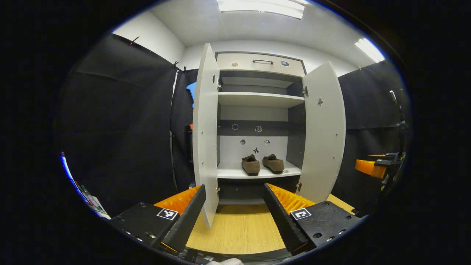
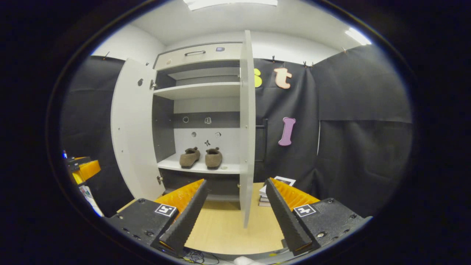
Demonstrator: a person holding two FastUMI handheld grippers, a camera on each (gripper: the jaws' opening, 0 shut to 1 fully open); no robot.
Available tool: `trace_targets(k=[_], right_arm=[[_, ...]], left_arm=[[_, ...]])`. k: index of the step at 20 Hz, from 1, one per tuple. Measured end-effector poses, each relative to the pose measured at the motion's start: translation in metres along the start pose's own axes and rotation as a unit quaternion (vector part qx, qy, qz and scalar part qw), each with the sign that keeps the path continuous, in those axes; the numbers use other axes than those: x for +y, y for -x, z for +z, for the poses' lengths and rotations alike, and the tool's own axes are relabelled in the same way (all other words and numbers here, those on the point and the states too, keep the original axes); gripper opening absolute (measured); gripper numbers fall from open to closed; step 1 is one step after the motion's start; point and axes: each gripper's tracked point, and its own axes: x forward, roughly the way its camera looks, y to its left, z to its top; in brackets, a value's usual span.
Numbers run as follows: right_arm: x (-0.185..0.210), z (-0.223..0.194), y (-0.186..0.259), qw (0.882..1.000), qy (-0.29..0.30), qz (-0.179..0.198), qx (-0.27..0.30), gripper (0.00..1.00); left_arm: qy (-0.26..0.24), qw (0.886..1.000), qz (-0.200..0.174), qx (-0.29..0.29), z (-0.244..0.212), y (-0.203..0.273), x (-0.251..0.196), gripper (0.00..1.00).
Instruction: Grab one shoe with the right hand and put it into the shoe cabinet, grab the other shoe with the left hand and put it into the shoe cabinet; then close the right door with the right hand and the left door with the left hand.
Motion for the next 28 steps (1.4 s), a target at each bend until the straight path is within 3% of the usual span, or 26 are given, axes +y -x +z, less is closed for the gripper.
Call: trace_targets(k=[9, 19, 28], right_arm=[[-0.054, 0.037, -0.044, 0.998, 0.002, -0.054, -0.022, 1.0], [-0.124, 0.056, -0.125, 0.993, 0.029, -0.113, -0.027, 1.0], [-0.116, 0.057, -0.156, 0.996, 0.024, -0.083, -0.014, 0.95]], left_arm=[[-0.007, 1.0, 0.002, 0.001, -0.013, 0.026, 0.001, 0.95], [-0.009, 1.0, 0.012, 0.017, -0.029, 0.039, -0.002, 0.95], [0.001, 0.999, 0.029, 0.023, -0.036, 0.035, -0.006, 0.95]])
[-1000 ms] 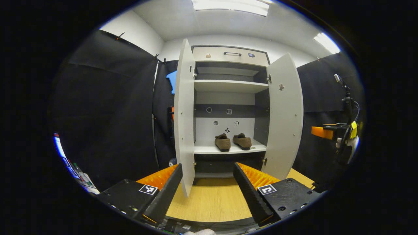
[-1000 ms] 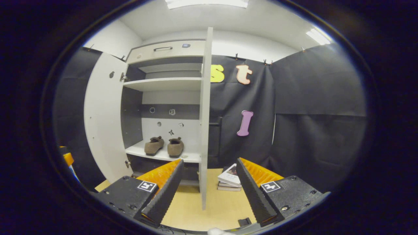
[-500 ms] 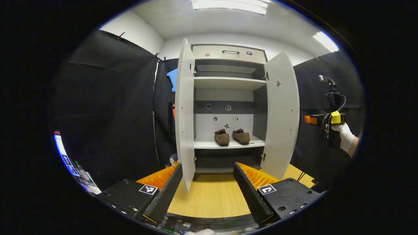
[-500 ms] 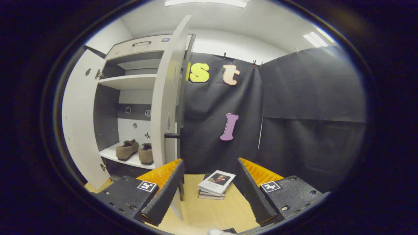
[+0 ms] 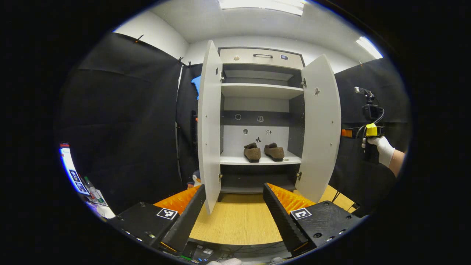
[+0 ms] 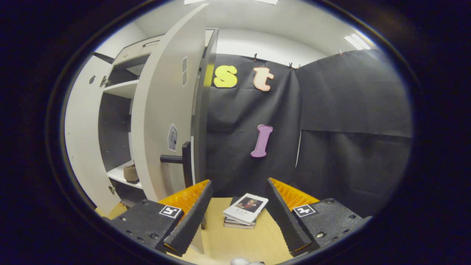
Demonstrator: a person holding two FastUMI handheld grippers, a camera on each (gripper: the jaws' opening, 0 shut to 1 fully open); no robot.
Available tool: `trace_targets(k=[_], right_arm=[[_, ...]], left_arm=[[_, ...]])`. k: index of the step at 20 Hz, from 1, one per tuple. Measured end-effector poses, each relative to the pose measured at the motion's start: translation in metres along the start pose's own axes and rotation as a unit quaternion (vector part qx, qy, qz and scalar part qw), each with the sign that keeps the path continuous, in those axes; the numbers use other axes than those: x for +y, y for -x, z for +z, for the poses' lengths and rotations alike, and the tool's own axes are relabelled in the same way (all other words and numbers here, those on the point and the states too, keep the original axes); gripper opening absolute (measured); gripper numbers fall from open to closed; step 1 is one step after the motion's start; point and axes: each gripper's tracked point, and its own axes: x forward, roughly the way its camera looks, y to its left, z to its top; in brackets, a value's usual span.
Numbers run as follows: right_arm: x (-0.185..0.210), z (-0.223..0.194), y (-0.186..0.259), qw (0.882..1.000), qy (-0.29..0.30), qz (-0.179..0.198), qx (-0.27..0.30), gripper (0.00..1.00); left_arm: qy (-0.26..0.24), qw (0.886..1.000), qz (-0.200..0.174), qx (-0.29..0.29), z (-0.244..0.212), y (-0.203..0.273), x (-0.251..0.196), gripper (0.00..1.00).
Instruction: Grab one shoe with the right hand and put it into the shoe cabinet, grab the other shoe with the left hand and put it into the shoe cabinet; then close the right door with the right hand and the left door with the left hand.
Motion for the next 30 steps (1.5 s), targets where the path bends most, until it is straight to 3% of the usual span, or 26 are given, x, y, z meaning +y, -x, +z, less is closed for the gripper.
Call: trace_targets(k=[4, 10, 16, 18, 19, 24, 30], right_arm=[[0.005, 0.001, 0.002, 1.0, -0.002, 0.0, 0.002, 0.95], [0.038, -0.001, 0.009, 0.999, -0.006, 0.042, 0.007, 0.92], [0.102, 0.001, 0.013, 0.995, 0.009, 0.104, 0.005, 0.93], [0.125, 0.002, 0.009, 0.993, 0.017, 0.119, 0.001, 0.88], [0.137, 0.003, 0.007, 0.992, 0.02, 0.127, 0.0, 0.93], [0.201, 0.003, -0.005, 0.983, 0.016, 0.18, 0.002, 0.97], [0.212, 0.007, 0.006, 0.983, 0.007, 0.185, -0.006, 0.97]], left_arm=[[-0.001, 1.0, 0.007, 0.006, -0.001, -0.003, 0.001, 0.95], [-0.003, 1.0, 0.021, 0.004, 0.006, -0.003, 0.0, 0.95], [0.007, 0.999, 0.039, 0.01, 0.004, 0.0, 0.004, 0.95], [0.007, 0.999, 0.047, 0.012, 0.005, 0.0, 0.007, 0.95], [0.007, 0.999, 0.051, 0.011, 0.007, 0.001, 0.01, 0.95], [0.012, 0.997, 0.076, 0.012, 0.008, 0.013, 0.024, 0.95], [0.014, 0.995, 0.096, 0.017, 0.006, 0.021, 0.042, 0.95]])
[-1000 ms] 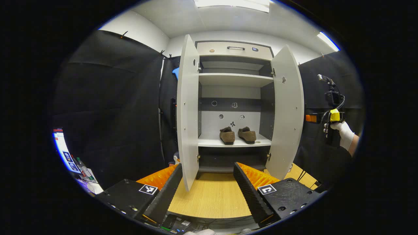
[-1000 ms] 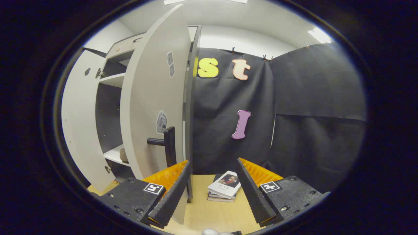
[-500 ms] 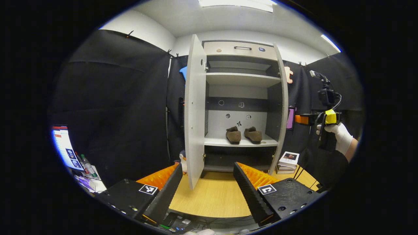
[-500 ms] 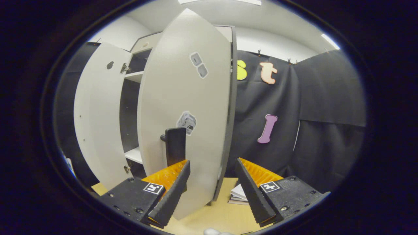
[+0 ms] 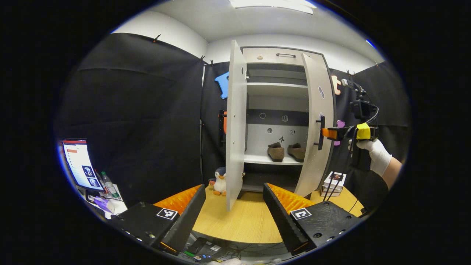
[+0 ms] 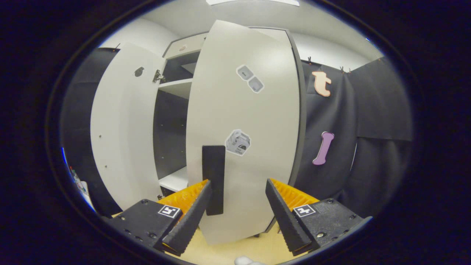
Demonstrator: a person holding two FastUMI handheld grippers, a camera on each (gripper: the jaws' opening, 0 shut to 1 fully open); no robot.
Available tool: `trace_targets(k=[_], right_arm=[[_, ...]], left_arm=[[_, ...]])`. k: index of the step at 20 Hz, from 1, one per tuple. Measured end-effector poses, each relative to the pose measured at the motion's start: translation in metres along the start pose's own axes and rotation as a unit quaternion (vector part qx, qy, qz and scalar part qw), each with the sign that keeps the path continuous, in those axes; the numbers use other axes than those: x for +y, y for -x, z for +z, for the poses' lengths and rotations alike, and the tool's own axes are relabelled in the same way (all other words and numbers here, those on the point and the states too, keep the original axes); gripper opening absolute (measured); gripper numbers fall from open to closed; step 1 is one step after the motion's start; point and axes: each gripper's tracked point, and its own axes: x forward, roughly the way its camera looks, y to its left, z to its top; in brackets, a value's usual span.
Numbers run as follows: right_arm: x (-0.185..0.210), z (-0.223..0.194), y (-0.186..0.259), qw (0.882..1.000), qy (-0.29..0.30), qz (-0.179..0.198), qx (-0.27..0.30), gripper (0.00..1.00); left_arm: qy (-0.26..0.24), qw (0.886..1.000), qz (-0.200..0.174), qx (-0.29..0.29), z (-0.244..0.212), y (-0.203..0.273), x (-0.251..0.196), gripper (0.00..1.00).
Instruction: Grab one shoe with the right hand and put it into the shoe cabinet, grab the other shoe with the left hand and put it into the shoe cabinet; then close the right door with the right hand and the left door with the left hand.
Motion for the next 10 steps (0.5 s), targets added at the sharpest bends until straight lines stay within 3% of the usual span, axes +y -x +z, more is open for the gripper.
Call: trace_targets(k=[7, 8, 10], right_arm=[[-0.011, 0.003, 0.064, 1.0, -0.007, -0.005, -0.01, 0.97], [-0.013, 0.0, 0.077, 1.0, -0.008, -0.006, -0.008, 0.95], [-0.016, -0.01, 0.103, 1.0, -0.007, -0.008, -0.001, 0.97]], left_arm=[[-0.006, 1.0, -0.009, -0.004, 0.002, -0.022, 0.02, 0.95], [-0.009, 1.0, -0.013, -0.006, 0.004, -0.029, 0.024, 0.92], [-0.012, 1.0, -0.018, -0.009, 0.008, -0.045, 0.031, 0.95]])
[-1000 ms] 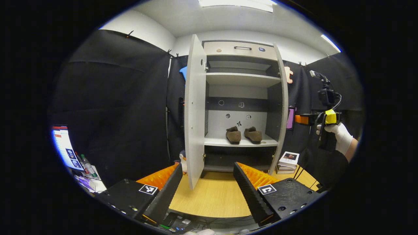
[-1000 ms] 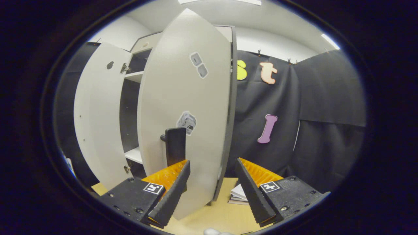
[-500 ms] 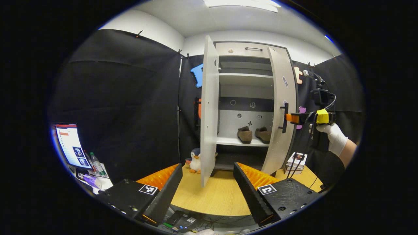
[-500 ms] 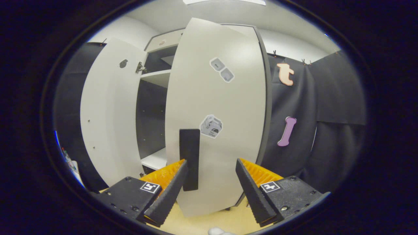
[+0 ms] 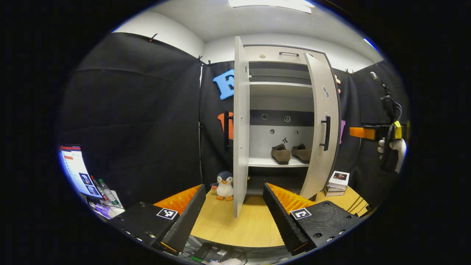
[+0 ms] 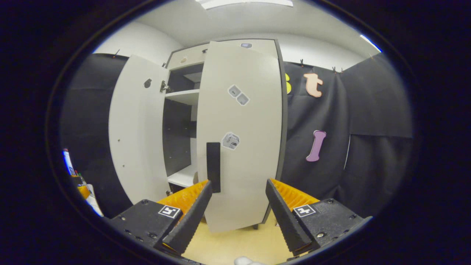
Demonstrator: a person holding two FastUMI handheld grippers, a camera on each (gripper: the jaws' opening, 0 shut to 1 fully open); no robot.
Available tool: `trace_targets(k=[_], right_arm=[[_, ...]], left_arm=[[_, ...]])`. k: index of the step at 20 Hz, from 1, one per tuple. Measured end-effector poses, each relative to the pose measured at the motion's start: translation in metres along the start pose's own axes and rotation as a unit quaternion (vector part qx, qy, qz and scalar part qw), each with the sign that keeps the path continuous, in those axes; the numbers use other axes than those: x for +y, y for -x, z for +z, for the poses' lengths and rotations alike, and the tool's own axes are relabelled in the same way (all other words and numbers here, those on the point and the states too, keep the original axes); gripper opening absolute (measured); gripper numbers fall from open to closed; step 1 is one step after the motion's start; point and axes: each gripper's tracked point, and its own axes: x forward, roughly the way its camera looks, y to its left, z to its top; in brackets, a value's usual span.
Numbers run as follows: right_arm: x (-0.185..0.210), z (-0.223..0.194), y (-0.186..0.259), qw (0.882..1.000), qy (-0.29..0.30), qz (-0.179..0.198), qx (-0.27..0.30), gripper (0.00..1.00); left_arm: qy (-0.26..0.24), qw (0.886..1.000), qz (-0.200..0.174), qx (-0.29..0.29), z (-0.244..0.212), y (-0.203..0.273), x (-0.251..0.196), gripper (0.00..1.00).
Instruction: Grab one shoe with the right hand and put it into the shoe cabinet, grab the other shoe with the left hand and put it into the shoe cabinet; then close the right door with the right hand and the left door with the left hand.
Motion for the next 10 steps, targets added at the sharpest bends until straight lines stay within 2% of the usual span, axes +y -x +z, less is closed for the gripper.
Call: trace_targets(k=[5, 7, 10], right_arm=[[0.0, -0.039, 0.062, 0.999, -0.005, -0.003, 0.032, 0.97], [0.0, -0.054, 0.079, 0.999, 0.001, -0.006, 0.047, 0.94], [-0.005, -0.07, 0.098, 0.998, -0.001, -0.015, 0.065, 0.97]], left_arm=[[-0.002, 1.0, 0.011, -0.011, 0.017, -0.068, 0.038, 0.95], [-0.006, 1.0, 0.02, -0.015, 0.025, -0.094, 0.05, 0.95], [0.0, 0.999, 0.04, -0.024, 0.039, -0.127, 0.071, 0.95]])
